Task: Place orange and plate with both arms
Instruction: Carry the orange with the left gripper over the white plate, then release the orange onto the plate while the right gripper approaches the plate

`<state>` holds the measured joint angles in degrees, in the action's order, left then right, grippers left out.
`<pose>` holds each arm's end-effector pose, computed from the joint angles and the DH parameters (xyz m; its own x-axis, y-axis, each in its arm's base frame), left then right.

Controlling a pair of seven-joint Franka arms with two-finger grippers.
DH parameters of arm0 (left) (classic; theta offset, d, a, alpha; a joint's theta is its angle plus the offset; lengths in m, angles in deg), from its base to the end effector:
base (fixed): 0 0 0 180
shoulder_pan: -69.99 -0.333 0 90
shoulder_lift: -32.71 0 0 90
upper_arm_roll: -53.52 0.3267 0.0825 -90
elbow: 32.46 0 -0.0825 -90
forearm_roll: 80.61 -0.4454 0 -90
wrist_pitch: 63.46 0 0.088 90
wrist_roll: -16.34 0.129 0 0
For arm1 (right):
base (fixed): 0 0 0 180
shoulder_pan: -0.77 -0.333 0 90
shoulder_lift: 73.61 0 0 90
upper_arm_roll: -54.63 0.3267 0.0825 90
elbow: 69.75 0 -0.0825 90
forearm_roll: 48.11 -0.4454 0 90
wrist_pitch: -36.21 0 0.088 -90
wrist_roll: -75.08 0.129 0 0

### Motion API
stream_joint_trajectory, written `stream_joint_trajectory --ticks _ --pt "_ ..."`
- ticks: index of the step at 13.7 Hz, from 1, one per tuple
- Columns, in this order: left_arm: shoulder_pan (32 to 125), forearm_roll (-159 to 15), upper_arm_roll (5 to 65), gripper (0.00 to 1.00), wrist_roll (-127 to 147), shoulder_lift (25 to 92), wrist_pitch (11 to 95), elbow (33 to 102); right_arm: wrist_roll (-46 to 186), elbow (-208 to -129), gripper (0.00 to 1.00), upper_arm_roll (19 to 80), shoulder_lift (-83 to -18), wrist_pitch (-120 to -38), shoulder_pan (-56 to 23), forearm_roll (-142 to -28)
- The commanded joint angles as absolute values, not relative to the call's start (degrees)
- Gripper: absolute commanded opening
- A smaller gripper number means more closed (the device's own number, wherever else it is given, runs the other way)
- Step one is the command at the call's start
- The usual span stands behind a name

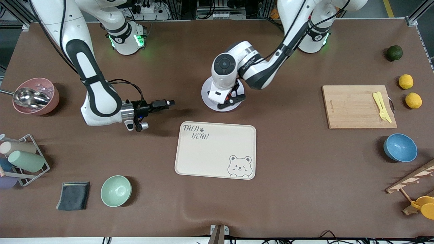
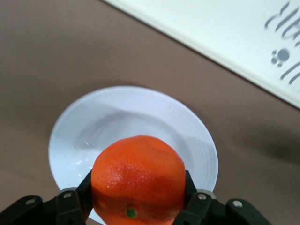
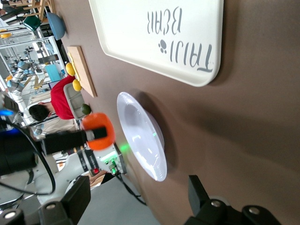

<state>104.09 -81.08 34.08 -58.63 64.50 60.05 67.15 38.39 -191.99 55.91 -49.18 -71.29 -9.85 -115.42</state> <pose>0.4288 -0.5583 0.2147 0.8989 0.3940 -0.1916 0.3897 -0.9189 -0.0614 0.5299 0.2033 0.1474 0.9361 0.2062 -0.2848 -0.1464 -0.5079 -0.8489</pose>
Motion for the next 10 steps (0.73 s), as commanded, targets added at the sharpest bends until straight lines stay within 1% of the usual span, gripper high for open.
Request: stream_joint_trajectory --ticks 1,4,6,7,8,9,10 --pt "104.97 -80.88 34.63 0.00 -60.04 66.62 60.02 66.41 36.85 -193.15 0.92 55.60 -49.97 -72.86 -11.09 -117.19" --pt "105.94 -80.88 34.72 0.01 -61.53 67.77 60.11 68.96 34.84 -194.11 0.92 55.60 -49.88 -73.56 -11.09 -118.23" --pt "105.94 -80.88 34.63 0.07 -61.53 68.65 61.16 69.41 33.78 -194.47 0.92 55.60 -49.70 -73.65 -11.10 -118.86" --pt "106.55 -80.61 34.63 0.08 -61.71 68.83 61.60 69.49 33.69 -194.47 0.92 55.51 -49.70 -73.74 -11.09 -118.86" --pt "107.42 -80.52 34.63 0.16 -62.49 69.09 61.86 69.58 33.60 -194.56 0.92 55.51 -49.62 -73.82 -11.09 -118.86" --pt "107.52 -80.52 34.63 0.37 -62.93 69.62 61.95 69.58 33.34 -194.73 0.92 55.51 -49.70 -73.74 -11.01 -118.86" --pt "107.43 -80.52 34.63 0.82 -62.94 69.79 62.30 69.49 33.07 -195.08 0.92 55.51 -49.70 -73.74 -10.92 -118.86"
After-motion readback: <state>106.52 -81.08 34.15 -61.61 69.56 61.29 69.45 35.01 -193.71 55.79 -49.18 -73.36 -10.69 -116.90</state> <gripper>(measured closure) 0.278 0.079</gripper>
